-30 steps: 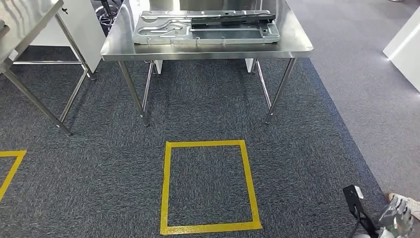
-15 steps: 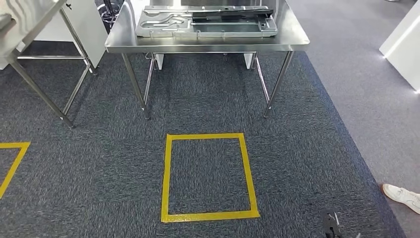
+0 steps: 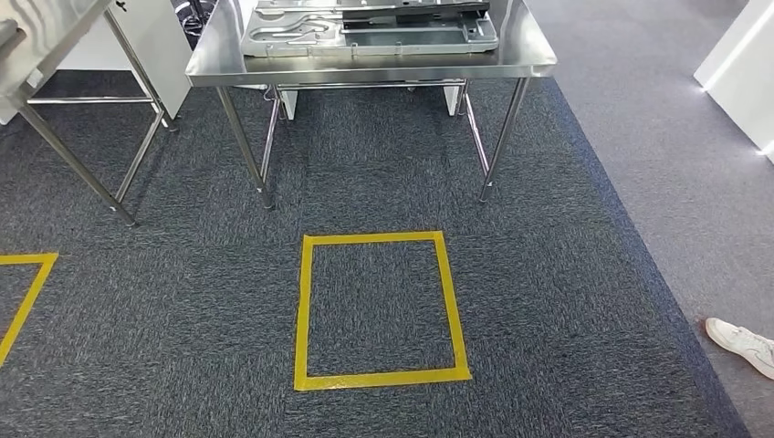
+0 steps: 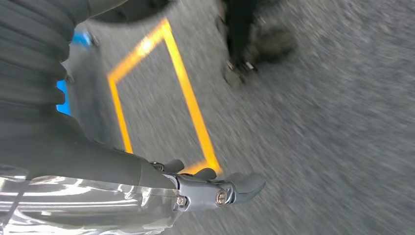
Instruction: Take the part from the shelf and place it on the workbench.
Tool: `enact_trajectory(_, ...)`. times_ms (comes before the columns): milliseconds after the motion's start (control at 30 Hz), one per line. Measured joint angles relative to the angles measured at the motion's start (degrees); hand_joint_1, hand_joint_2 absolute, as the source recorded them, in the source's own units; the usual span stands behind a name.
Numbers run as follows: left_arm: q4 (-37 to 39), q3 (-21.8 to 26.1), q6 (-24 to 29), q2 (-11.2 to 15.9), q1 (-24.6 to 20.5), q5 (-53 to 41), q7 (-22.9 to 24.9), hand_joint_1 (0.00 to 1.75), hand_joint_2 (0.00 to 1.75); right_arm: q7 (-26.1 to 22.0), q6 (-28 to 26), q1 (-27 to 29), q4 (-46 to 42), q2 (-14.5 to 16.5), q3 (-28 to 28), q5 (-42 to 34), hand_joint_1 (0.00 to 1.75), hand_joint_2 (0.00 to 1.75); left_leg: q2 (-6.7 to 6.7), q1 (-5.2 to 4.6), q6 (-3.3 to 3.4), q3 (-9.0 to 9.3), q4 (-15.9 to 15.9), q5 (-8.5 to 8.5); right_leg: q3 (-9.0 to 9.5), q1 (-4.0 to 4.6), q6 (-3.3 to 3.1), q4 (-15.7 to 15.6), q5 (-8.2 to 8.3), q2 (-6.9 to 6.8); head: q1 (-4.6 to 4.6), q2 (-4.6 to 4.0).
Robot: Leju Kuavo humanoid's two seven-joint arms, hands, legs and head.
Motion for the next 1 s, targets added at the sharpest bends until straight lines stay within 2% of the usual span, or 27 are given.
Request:
enact_trajectory(67,0.0,-0.02,0.0,0.0,-0.02,-0.19,0.1,0.0,1.75,0.21,0.15,0.2,0.18,1.2,-0.81,-0.15,0.0,1.75,-0.18,0.16,-0.39,-2.27,5.44,-3.76,-0.47,0.0,-0.82,-0.07,0.53,-0.11,0.0,0.0)
enact_trajectory(133,0.0,-0.03,0.0,0.0,0.01,-0.3,0.2,0.0,1.75,0.31,0.3,0.37,0.27,1.83,-1.39,-0.17,0.0,1.75,-0.2,0.18,-0.62,-5.38,13.41,-7.73,-1.19,0.18,-1.12,0.2,0.82,-0.09,-0.01,0.0)
enact_trajectory(167,0.0,-0.04,0.0,0.0,0.04,-0.3,0.26,0.0,1.75,0.36,0.41,0.48,0.29,1.99,-1.65,-0.17,0.0,1.75,-0.2,0.19,-0.68,-6.11,15.79,-8.36,-1.48,0.24,-1.15,0.38,0.91,-0.07,-0.01,0.0)
enact_trajectory(200,0.0,-0.04,0.0,0.0,0.06,-0.31,0.3,0.0,1.75,0.39,0.53,0.58,0.31,2.13,-1.85,-0.17,0.0,1.75,-0.2,0.21,-0.69,-5.77,15.92,-7.82,-1.7,0.28,-1.12,0.59,0.96,-0.03,-0.01,0.0)
enact_trajectory(233,0.0,-0.04,0.0,0.0,0.08,-0.32,0.33,0.0,1.75,0.4,0.68,0.65,0.32,2.23,-2.01,-0.17,0.0,1.31,-0.2,0.25,-0.64,-4.3,13.75,-6.34,-1.83,0.29,-1.06,0.82,0.96,0.02,0.0,0.0)
enact_trajectory(267,0.0,-0.04,0.0,0.0,0.05,-0.34,0.34,0.0,1.75,0.5,0.87,0.68,0.33,2.36,-2.11,-0.14,0.0,0.87,-0.21,0.3,-0.53,-1.99,9.81,-4.44,-1.92,0.28,-0.95,1.06,0.92,0.08,0.0,0.0)
enact_trajectory(333,0.0,-0.04,-0.02,0.0,-0.08,-0.44,0.28,0.0,0.87,1.07,1.65,0.67,0.37,2.66,-2.23,0.15,0.0,0.87,-0.28,0.25,-0.16,2.2,2.5,-2.26,-2.23,0.43,-0.5,1.58,0.78,0.21,-0.01,0.0)
enact_trajectory(367,0.0,-0.04,-0.03,0.0,-0.14,-0.49,0.2,0.0,0.87,1.45,2.09,0.67,0.39,2.81,-2.27,0.3,0.0,1.31,-0.32,0.18,0.07,3.18,0.55,-2.06,-2.4,0.51,-0.18,1.79,0.76,0.25,-0.01,0.0)
enact_trajectory(400,0.0,-0.04,-0.05,0.0,-0.17,-0.6,0.12,0.0,0.87,1.86,2.49,0.67,0.41,2.99,-2.3,0.39,0.0,1.75,-0.35,0.08,0.32,3.35,-0.05,-2.25,-2.56,0.58,0.17,1.91,0.82,0.28,-0.01,0.0)
enact_trajectory(467,0.0,-0.04,-0.07,-0.02,-0.18,-0.78,0.04,0.0,1.75,2.59,2.8,0.68,0.44,3.32,-2.41,0.39,0.0,1.75,-0.34,0.21,0.95,3.01,-0.37,-2.08,-2.67,0.61,0.84,1.99,0.91,0.29,0.0,0.0)
enact_trajectory(533,0.0,-0.04,0.03,-0.07,-0.26,-0.73,0.07,0.0,1.75,3.52,2.7,0.76,0.45,3.55,-2.49,0.66,0.0,1.75,-0.3,0.44,1.64,2.85,-0.71,-1.63,-3.46,0.53,1.47,3.73,-0.45,0.31,0.0,0.0)
enact_trajectory(567,0.0,-0.04,0.14,-0.1,-0.3,-0.59,0.1,0.0,1.75,3.97,2.56,0.8,0.46,3.65,-2.49,0.91,0.0,1.75,-0.25,0.49,1.93,2.73,-0.83,-1.44,-4.55,0.44,1.73,6.08,-1.97,0.32,0.0,0.0)
enact_trajectory(633,0.0,-0.03,0.47,-0.1,-0.27,-0.26,0.28,0.0,1.75,4.5,2.16,0.9,0.46,3.89,-2.46,1.65,0.0,1.75,-0.13,0.35,2.22,2.36,-0.81,-1.26,-7.93,0.3,2.09,13.09,-5.48,0.32,0.0,0.0)
enact_trajectory(667,0.0,-0.03,0.66,-0.09,-0.2,-0.09,0.5,0.0,1.75,4.75,1.93,0.98,0.46,3.99,-2.36,2.26,0.0,1.75,-0.09,0.28,2.29,2.23,-0.8,-1.21,-9.28,0.23,2.18,15.91,-6.4,0.32,0.0,0.0)
enact_trajectory(700,0.0,-0.02,0.85,-0.07,-0.12,0.1,0.77,0.0,1.75,4.97,1.73,1.1,0.46,4.05,-2.14,3.06,0.0,1.75,-0.07,0.21,2.33,2.16,-0.78,-1.18,-9.82,0.18,2.2,17.09,-6.27,0.32,0.0,0.0)
enact_trajectory(733,0.0,-0.02,1.06,-0.04,-0.05,0.35,1.09,0.0,1.75,5.13,1.62,1.21,0.46,4.08,-1.77,4.11,0.0,1.75,-0.1,0.16,2.34,2.16,-0.75,-1.17,-9.23,0.15,2.09,15.98,-5.01,0.31,0.0,0.0)
enact_trajectory(800,0.0,0.0,1.3,0.02,-0.02,0.73,1.63,0.0,1.75,4.91,1.9,1.34,0.46,4.08,-0.64,6.18,0.0,1.75,-0.16,0.07,2.31,2.26,-0.72,-1.15,-5.86,0.28,1.44,9.1,-1.11,0.3,0.0,0.0)
enact_trajectory(833,0.0,0.01,1.39,0.04,-0.06,0.83,1.84,0.0,1.75,4.61,2.19,1.29,0.45,4.06,0.04,7.01,0.0,1.75,-0.18,-0.06,2.15,2.23,-0.64,-1.14,-4.19,0.44,1.02,5.49,0.26,0.27,0.0,0.0)
enact_trajectory(900,0.0,0.03,1.5,0.05,-0.16,0.86,2.13,0.0,1.75,4.17,2.75,1.08,0.44,4.02,1.19,7.89,0.0,1.75,-0.12,-0.16,1.63,2.02,-0.55,-1.07,-2.75,0.8,0.41,1.95,1.05,0.23,0.0,0.0)
enact_trajectory(1000,0.0,0.03,1.58,0.08,-0.28,0.84,2.31,0.0,1.75,4.12,3.06,0.95,0.44,4.02,2.11,8.23,0.0,1.75,-0.06,-0.15,0.78,1.94,-0.63,-0.94,-2.79,0.79,-0.09,1.47,1.26,0.27,-0.01,0.0)
